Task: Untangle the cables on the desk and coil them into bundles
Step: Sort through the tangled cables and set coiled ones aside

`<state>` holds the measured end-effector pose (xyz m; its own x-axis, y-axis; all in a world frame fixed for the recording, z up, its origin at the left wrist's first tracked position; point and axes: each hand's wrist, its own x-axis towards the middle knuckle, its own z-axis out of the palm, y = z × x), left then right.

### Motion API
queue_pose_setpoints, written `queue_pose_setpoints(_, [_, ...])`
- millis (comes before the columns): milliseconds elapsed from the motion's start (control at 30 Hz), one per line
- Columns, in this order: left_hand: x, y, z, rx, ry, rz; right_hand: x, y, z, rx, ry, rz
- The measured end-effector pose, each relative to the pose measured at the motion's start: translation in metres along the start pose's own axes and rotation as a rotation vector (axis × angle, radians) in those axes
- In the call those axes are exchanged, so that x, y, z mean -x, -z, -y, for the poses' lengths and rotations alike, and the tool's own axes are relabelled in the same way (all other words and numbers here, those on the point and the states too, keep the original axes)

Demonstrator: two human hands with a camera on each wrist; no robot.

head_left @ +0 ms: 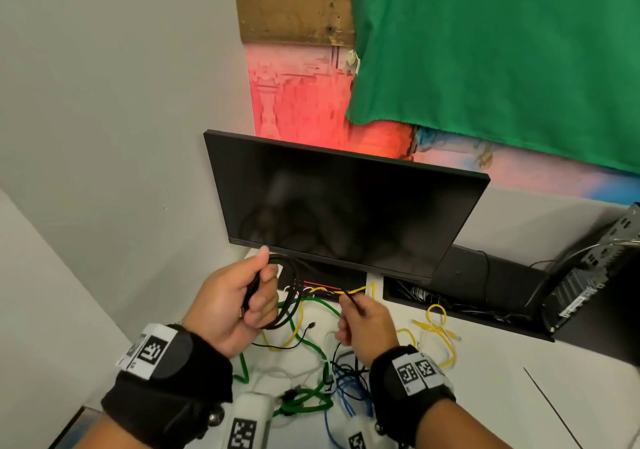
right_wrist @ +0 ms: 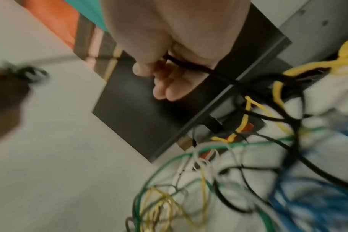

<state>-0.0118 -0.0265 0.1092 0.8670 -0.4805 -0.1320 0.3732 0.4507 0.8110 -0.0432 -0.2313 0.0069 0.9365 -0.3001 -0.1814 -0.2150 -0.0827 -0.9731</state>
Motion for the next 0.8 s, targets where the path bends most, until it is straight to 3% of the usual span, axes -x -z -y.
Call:
queue_pose_setpoints(67, [0.001, -0.006, -0.001, -0.011, -0.029, -0.018, 0.015, -0.012, -0.01, 0.249, -0.094, 0.229])
queue_pose_setpoints(167, [-0.003, -0.015, 0.013, -0.073, -0.073, -0.142, 0.037, -0.036, -0.007, 0.895, -0.024, 0.599])
queue_pose_setpoints(233, [-0.006, -0.019, 0.028, -0.097, -0.061, -0.169, 0.047, -0.053, 0.001, 1.192, 0.162, 0.498])
queue_pose_setpoints(267, [-0.007, -0.019, 0.034, -0.076, -0.048, -0.169, 0.051, -0.058, 0.008, 1.261, 0.158, 0.416])
queue_pose_setpoints(300, [-0.007, -0.02, 0.039, -0.032, -0.03, -0.171, 0.052, -0.061, 0.01, 1.276, 0.119, 0.423])
queue_pose_setpoints(367, [-0.007, -0.019, 0.043, 0.066, -0.023, -0.181, 0.055, -0.063, 0.014, 1.266, 0.107, 0.595])
queue_pose_setpoints(467, [-0.01, -0.014, 0.034, 0.102, -0.116, -0.264, 0.06, -0.047, 0.033, 1.108, 0.158, 0.684])
queue_pose_setpoints(533, [-0.013, -0.007, 0.022, 0.08, -0.233, -0.374, 0.059, -0.034, 0.038, 0.9, 0.19, 0.662])
queue_pose_setpoints(633, [-0.014, 0.003, 0.004, 0.123, -0.359, -0.509, 0.054, -0.026, 0.022, 0.585, 0.283, 0.315])
queue_pose_setpoints(733, [-0.015, 0.009, -0.002, 0.229, -0.373, -0.526, 0.04, -0.025, 0.008, 0.549, 0.426, 0.067])
queue_pose_setpoints(800, [-0.014, 0.008, 0.001, 0.266, -0.343, -0.465, 0.028, -0.022, 0.003, 0.679, 0.402, 0.067])
